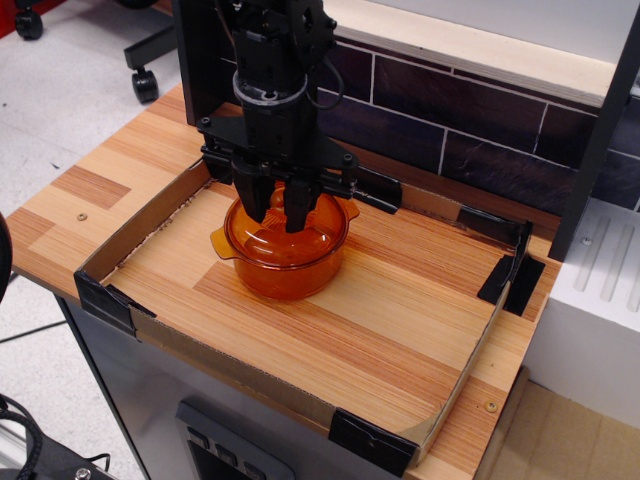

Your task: Take lid off pot

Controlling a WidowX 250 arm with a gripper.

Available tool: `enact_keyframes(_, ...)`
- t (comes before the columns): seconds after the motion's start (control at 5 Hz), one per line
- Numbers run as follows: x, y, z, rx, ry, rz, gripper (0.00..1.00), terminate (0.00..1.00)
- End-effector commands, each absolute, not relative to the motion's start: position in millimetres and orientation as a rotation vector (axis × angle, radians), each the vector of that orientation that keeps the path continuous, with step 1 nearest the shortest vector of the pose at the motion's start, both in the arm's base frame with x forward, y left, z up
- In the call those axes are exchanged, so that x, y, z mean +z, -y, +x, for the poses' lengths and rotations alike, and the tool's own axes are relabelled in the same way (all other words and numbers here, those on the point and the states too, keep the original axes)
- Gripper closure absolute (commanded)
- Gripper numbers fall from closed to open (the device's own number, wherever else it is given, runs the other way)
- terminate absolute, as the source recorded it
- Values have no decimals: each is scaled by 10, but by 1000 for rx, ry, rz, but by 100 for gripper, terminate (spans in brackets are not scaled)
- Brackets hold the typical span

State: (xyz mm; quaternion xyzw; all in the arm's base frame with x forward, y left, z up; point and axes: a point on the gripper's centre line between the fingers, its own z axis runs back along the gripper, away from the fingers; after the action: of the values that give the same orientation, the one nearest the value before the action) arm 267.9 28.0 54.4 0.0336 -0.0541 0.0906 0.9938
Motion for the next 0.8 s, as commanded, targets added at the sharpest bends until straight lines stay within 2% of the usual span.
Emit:
enact_keyframes(0.0,995,-326,2783,263,234,136,100,0)
enact_keyframes(0.2,1172,-262,2755,288,280,188,100,0)
enact_keyframes(0.4,1223,-63,2772,258,207,137,100,0)
enact_keyframes(0.6,1135,172,2785,237,164,143,100,0)
